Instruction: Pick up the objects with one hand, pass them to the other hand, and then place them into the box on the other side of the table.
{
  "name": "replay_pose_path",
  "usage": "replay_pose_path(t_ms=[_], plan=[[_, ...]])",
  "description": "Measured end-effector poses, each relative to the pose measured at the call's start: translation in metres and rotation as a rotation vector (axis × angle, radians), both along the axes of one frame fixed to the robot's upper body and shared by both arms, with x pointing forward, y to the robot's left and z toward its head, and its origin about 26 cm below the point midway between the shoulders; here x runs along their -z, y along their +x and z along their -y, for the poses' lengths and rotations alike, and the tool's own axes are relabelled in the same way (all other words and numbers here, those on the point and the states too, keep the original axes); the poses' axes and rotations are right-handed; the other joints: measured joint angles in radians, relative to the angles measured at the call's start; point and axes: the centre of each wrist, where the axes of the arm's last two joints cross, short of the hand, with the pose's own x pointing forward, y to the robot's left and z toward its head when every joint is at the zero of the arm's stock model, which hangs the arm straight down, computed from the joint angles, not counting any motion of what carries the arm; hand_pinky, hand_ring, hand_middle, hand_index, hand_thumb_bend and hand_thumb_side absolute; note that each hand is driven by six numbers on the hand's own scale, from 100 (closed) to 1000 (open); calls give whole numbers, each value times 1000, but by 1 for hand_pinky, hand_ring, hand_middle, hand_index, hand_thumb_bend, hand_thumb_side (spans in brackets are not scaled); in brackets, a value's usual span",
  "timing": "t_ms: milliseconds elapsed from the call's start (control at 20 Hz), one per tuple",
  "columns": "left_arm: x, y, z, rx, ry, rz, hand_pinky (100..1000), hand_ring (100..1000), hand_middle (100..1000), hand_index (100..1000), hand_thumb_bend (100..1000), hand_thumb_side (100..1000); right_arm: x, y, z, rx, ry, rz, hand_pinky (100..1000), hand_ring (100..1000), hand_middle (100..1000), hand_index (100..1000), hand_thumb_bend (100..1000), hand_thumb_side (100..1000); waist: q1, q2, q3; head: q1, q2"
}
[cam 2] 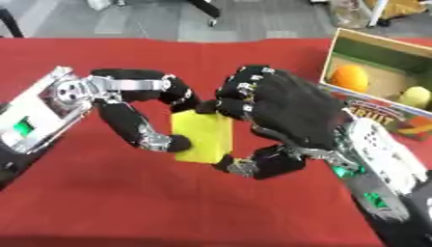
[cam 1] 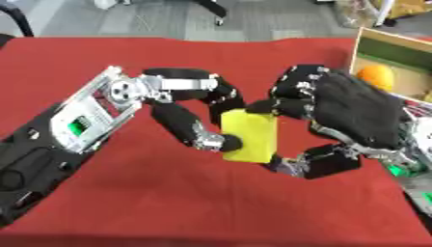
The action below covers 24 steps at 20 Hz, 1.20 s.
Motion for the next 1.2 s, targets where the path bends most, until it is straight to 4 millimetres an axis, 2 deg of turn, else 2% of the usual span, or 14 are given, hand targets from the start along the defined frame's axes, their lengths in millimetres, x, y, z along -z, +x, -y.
replay_pose_path(t_ms=[50, 100, 150, 250, 400, 600, 800, 850, 1050, 1200], plan=[[-1, 0, -1, -5, -3, 5, 644, 610, 574, 729, 398, 556, 0, 0, 0, 1, 13, 1, 584, 555, 386, 450, 256, 294, 0, 0, 0, 0, 0], [-3, 0, -3, -9, -7, 11, 644, 610, 574, 729, 398, 556, 0, 0, 0, 2, 25, 2, 584, 555, 386, 450, 256, 294, 0, 0, 0, 0, 0], [-4, 0, -4, -12, -13, 17, 662, 630, 597, 751, 505, 663, 0, 0, 1, 4, 34, 2, 582, 554, 383, 442, 252, 291, 0, 0, 0, 0, 0], [-6, 1, -7, -24, -28, 34, 676, 649, 614, 767, 563, 717, 1, 0, 2, 9, 55, 3, 579, 552, 380, 432, 251, 286, 0, 0, 0, 0, 0], [-10, 1, -15, -54, -69, 74, 692, 674, 639, 785, 594, 760, 0, 1, 5, 19, 104, 11, 577, 551, 377, 418, 251, 285, 0, 0, 0, -1, 0], [-17, 7, -39, -161, -134, 161, 710, 705, 675, 809, 650, 828, -2, 3, 14, 45, 157, 25, 573, 551, 370, 399, 253, 283, 0, 0, 0, -9, 0], [-17, 14, -72, -324, -215, 232, 714, 717, 684, 811, 656, 873, -2, 6, 32, 103, 218, 11, 562, 559, 341, 371, 254, 285, 0, 0, 2, -13, 0], [-15, 15, -81, -376, -241, 246, 714, 717, 684, 808, 618, 898, -1, 6, 39, 129, 240, -3, 558, 563, 332, 363, 247, 293, 0, 0, 3, -16, 0], [-1, 17, -117, -587, -370, 290, 694, 704, 662, 796, 570, 883, -2, 7, 75, 278, 355, -95, 549, 572, 317, 346, 238, 293, 0, 0, 6, -29, 0], [16, 14, -139, -727, -483, 297, 682, 699, 654, 789, 546, 876, -8, 6, 104, 406, 465, -138, 550, 579, 319, 346, 226, 288, 0, 0, 13, -50, -1]])
